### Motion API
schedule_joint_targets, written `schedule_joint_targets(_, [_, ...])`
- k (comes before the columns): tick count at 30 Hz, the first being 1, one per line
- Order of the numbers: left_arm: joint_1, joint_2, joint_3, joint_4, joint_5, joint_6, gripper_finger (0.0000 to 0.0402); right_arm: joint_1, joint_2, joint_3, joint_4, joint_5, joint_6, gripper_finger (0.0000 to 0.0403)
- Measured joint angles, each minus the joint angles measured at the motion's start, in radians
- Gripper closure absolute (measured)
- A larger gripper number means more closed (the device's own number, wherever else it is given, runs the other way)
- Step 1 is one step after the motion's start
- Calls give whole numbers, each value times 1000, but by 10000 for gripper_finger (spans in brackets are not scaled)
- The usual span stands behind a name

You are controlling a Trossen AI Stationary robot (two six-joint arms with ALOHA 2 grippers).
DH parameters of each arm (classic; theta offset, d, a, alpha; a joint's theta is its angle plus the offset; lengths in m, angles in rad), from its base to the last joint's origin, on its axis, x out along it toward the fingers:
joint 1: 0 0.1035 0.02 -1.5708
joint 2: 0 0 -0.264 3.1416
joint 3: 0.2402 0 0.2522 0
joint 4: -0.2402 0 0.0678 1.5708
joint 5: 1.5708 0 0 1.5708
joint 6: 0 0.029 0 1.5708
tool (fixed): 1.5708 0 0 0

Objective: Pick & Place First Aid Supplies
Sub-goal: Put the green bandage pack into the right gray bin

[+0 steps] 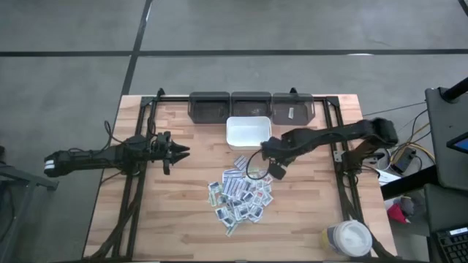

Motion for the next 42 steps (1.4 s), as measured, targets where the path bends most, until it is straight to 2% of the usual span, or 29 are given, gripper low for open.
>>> schedule_joint_targets(4, [0,2,0,2,0,4,282,-4,-127,-9,112,148,-12,394])
schedule_joint_targets(9, [0,3,0,4,0,0,282,-4,-267,-11,214,421,0,394])
schedule_joint_targets(15, [0,3,0,4,0,0,282,-18,-362,-11,227,745,49,394])
schedule_joint_targets(18, [0,3,0,4,0,0,282,-58,-374,-11,227,841,78,394])
schedule_joint_targets(20, [0,3,0,4,-2,0,282,-104,-373,-11,227,855,79,394])
schedule_joint_targets(23, [0,3,0,4,-9,-1,282,-195,-359,-11,227,849,94,394])
schedule_joint_targets(25, [0,3,0,5,-10,-3,282,-267,-346,-11,227,803,132,394])
schedule_joint_targets(27, [0,3,0,6,-10,-12,282,-341,-340,-11,225,716,155,394])
schedule_joint_targets(34, [0,3,0,7,-16,-36,282,-589,-307,-12,226,313,158,394])
schedule_joint_targets(42, [0,3,0,7,-16,-48,282,-767,-232,-11,226,53,148,394])
